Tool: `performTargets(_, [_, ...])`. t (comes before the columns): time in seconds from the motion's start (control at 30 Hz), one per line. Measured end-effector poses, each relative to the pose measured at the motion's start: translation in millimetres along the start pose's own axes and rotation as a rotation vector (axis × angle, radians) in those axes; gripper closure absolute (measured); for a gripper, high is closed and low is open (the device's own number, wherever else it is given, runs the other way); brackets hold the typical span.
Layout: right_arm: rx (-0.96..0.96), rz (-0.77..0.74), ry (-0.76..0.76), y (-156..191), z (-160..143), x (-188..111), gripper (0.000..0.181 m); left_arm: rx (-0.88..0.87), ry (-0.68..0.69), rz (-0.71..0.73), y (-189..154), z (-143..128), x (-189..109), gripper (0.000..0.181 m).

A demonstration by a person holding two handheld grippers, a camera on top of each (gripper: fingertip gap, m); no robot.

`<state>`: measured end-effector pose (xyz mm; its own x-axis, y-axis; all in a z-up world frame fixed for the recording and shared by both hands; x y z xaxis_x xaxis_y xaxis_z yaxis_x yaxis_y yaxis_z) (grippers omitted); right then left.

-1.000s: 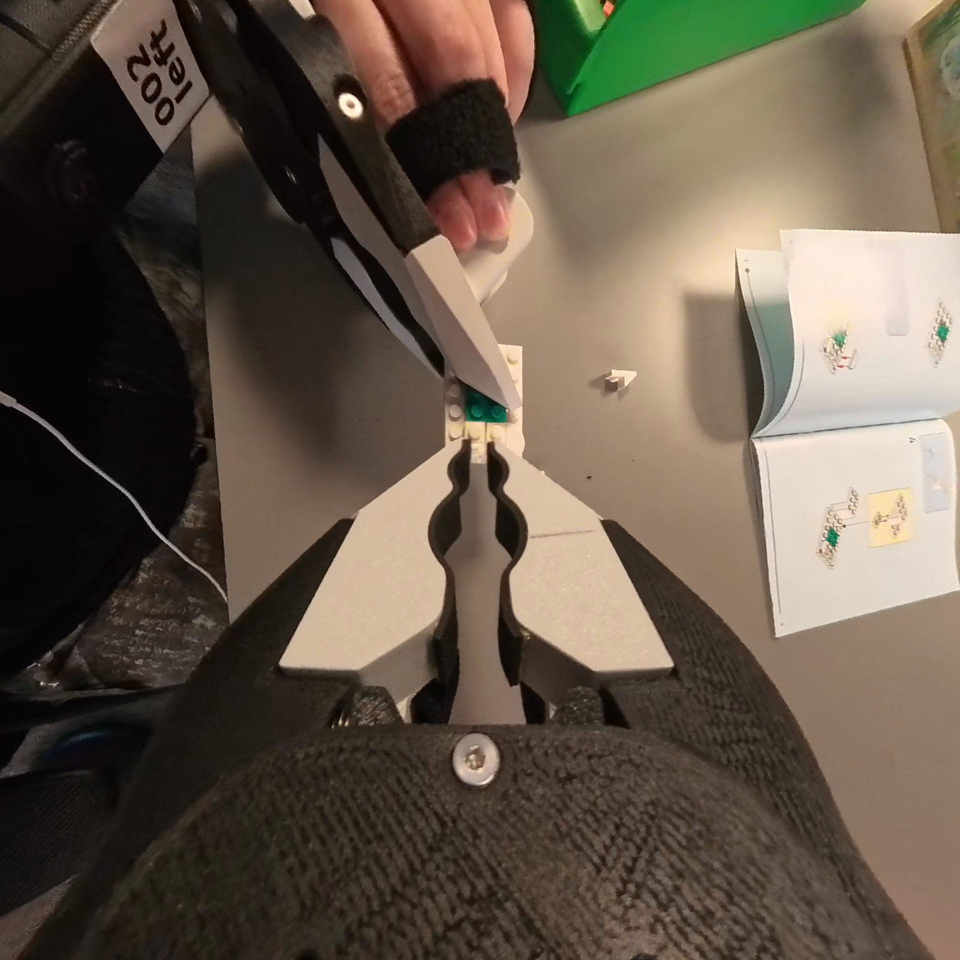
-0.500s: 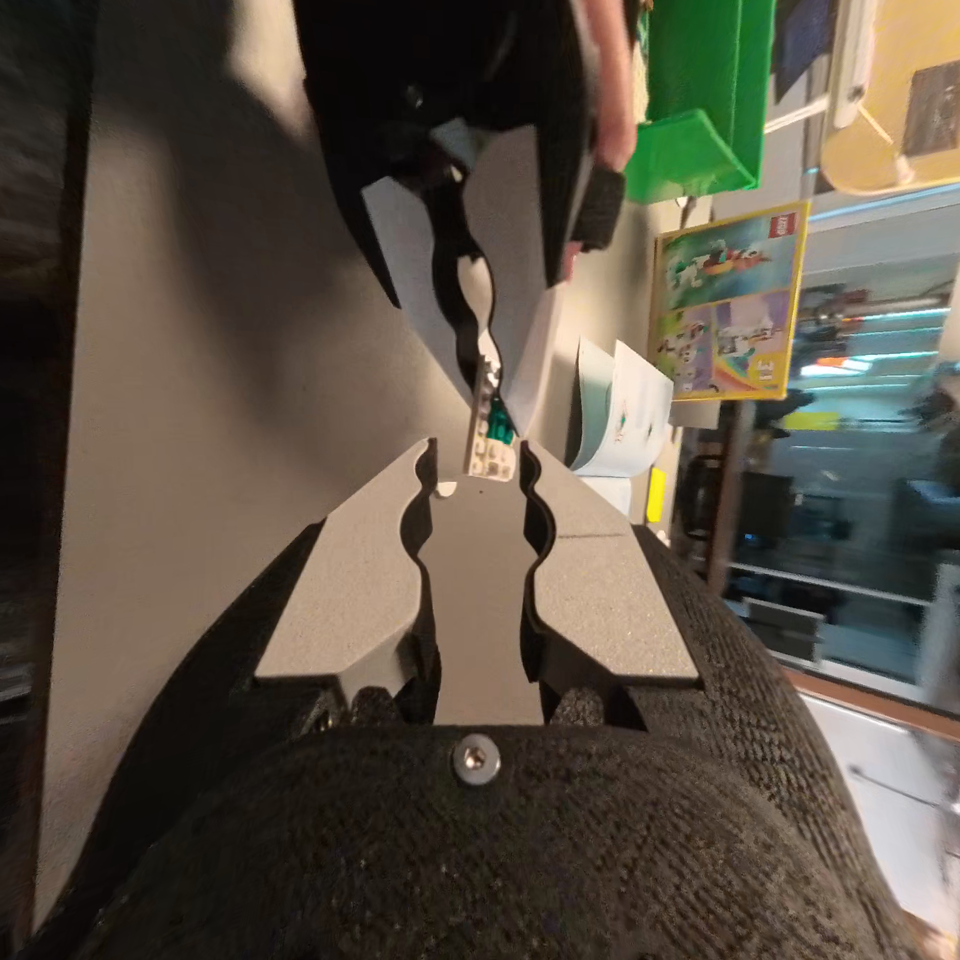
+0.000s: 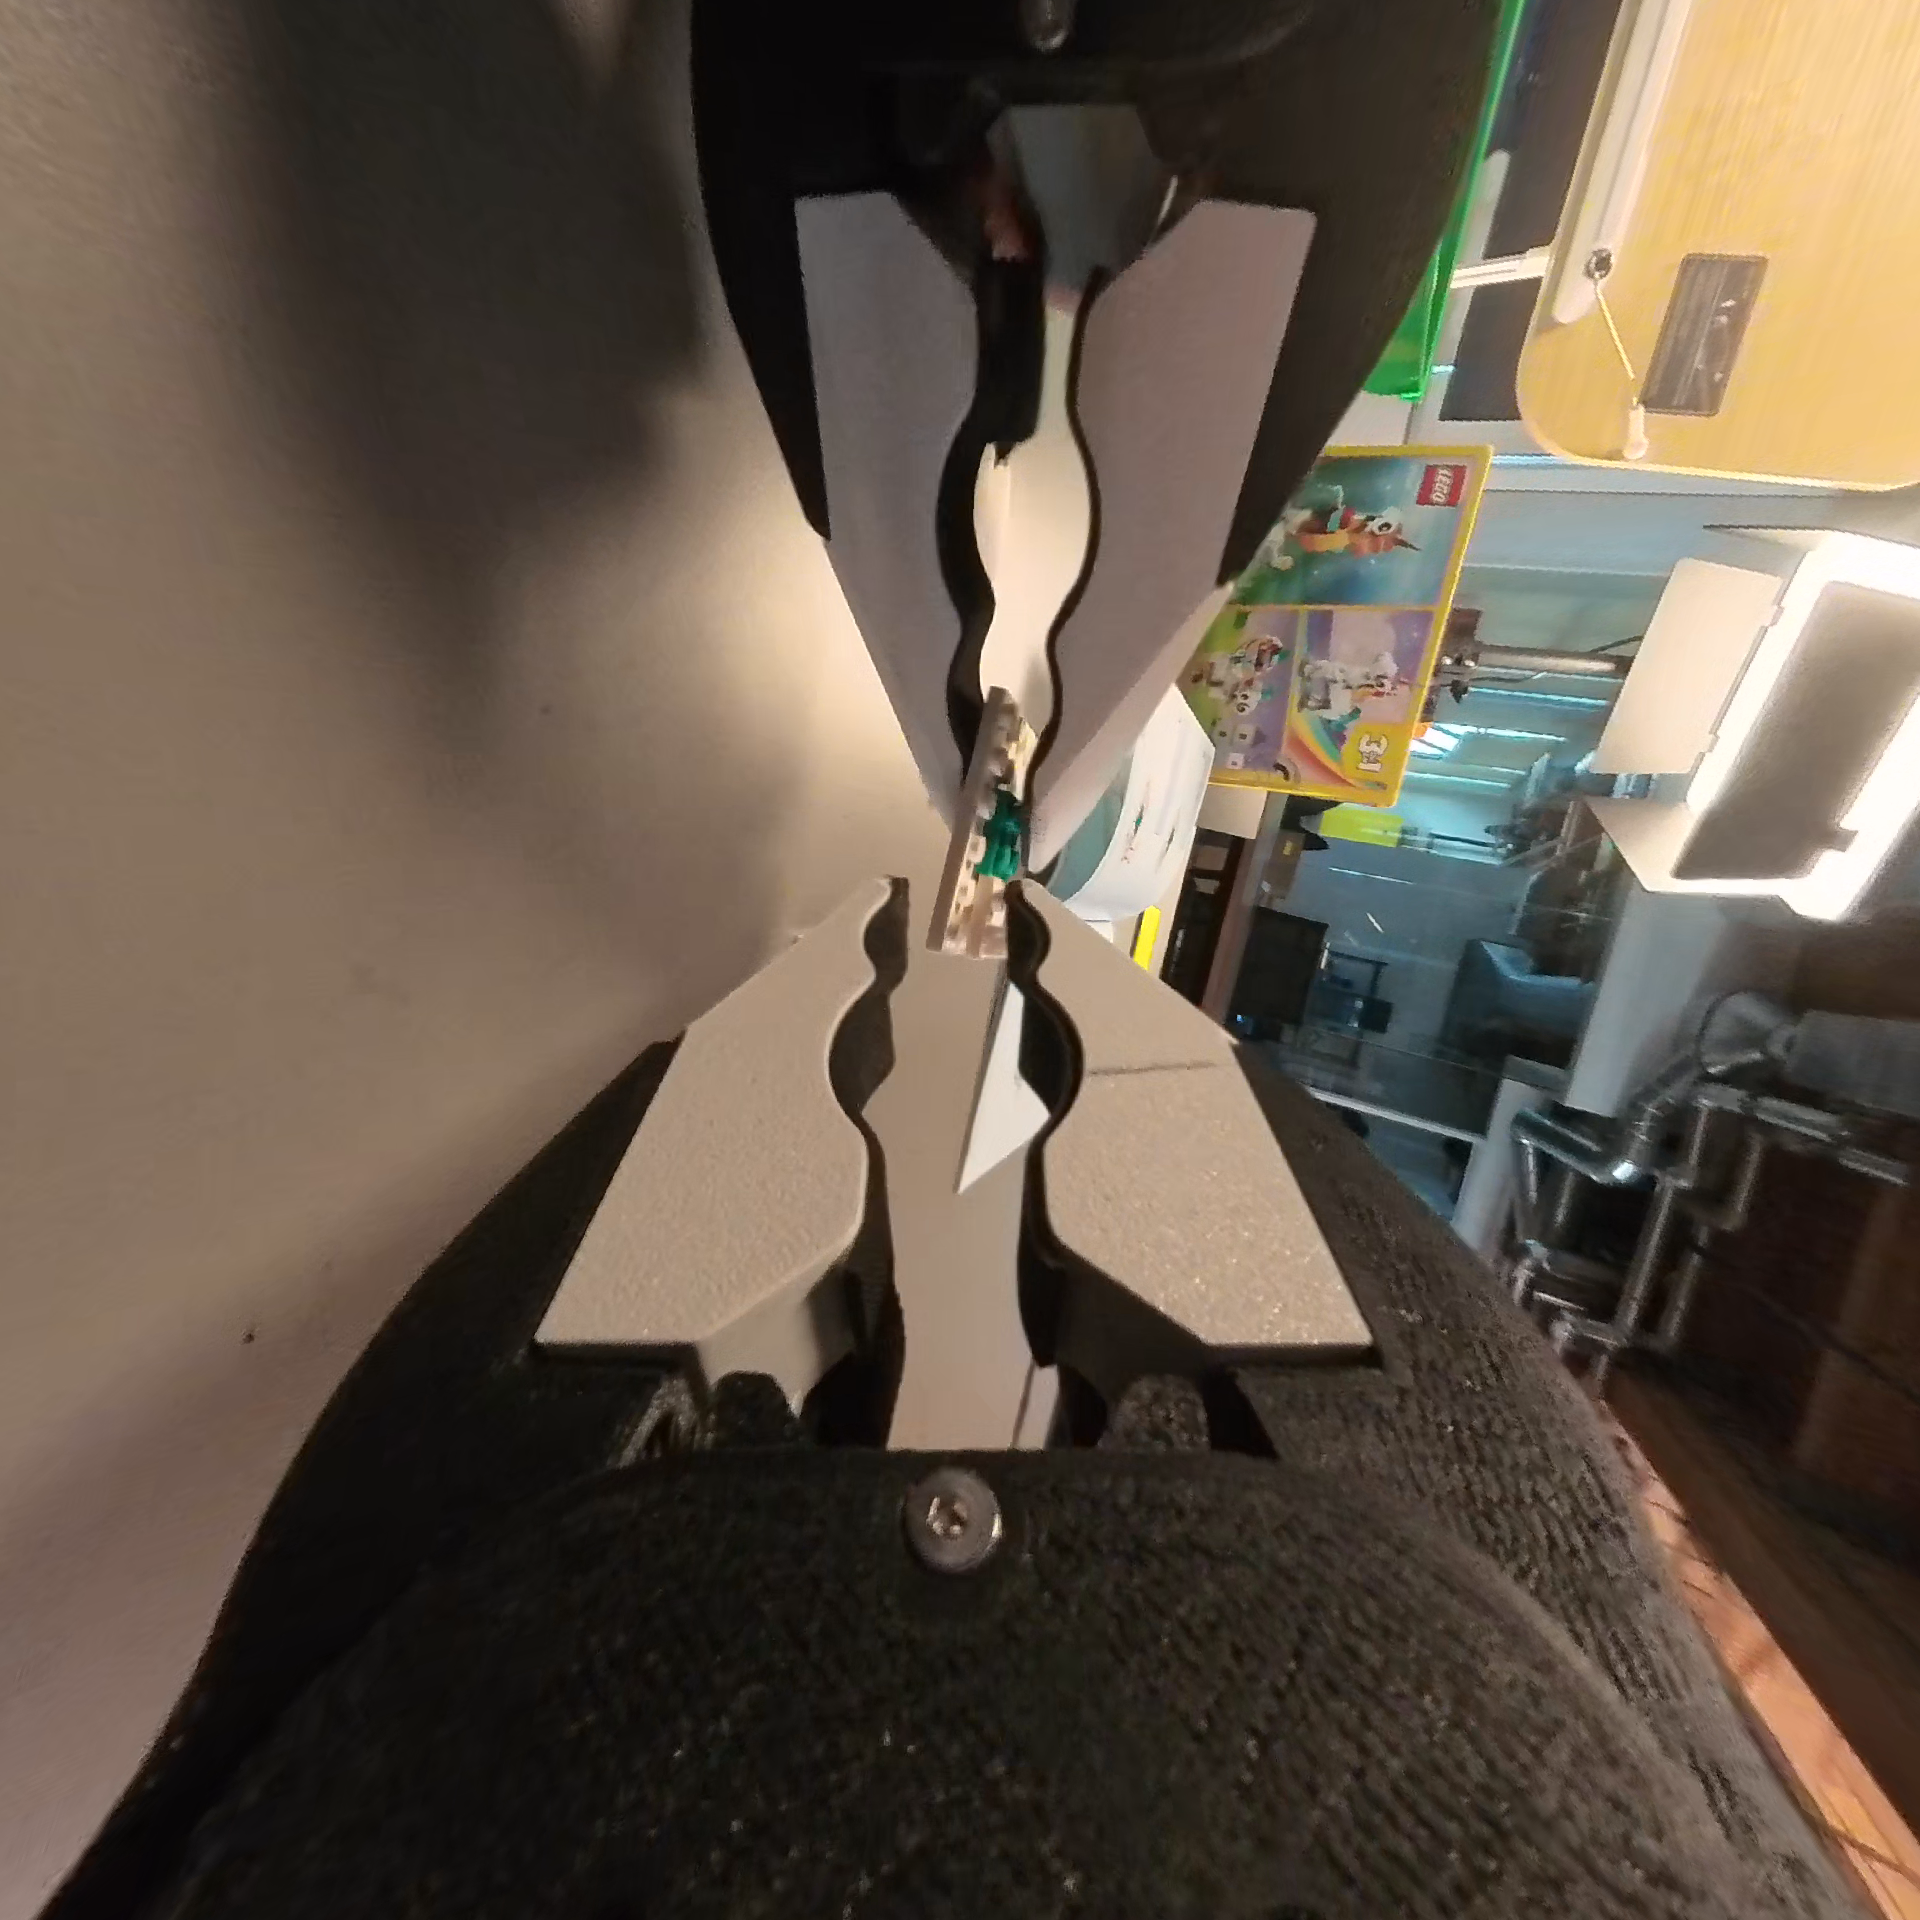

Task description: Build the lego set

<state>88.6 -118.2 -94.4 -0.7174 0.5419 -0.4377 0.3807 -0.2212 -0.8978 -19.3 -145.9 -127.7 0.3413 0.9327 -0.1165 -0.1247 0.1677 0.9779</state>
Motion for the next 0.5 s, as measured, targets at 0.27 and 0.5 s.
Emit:
performTargets(0.27, [0.088,0.039,0.014,-10.3,0.6,-0.4,0.175,-0.100,-0.013,-0.054,3.5,-1.0,-1.0,0.173])
performTargets(0.5, [0.105,0.086,0.007,-9.6,-1.0,2.9,0.175,-0.102,-0.001,-0.080,1.8,-2.0,0.1,0.173])
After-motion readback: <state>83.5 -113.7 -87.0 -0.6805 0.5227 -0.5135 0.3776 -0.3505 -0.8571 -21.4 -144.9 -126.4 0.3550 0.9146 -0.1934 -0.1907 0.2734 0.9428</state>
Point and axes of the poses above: each gripper's, where its closed fingertips meet, x out along the fingers, z out of its top, y = z × x across the jaws, the point moved 8 cm from there along -x, back along the fingers, and after that the axes turned 7 degrees about y, right-handed, at the moved point
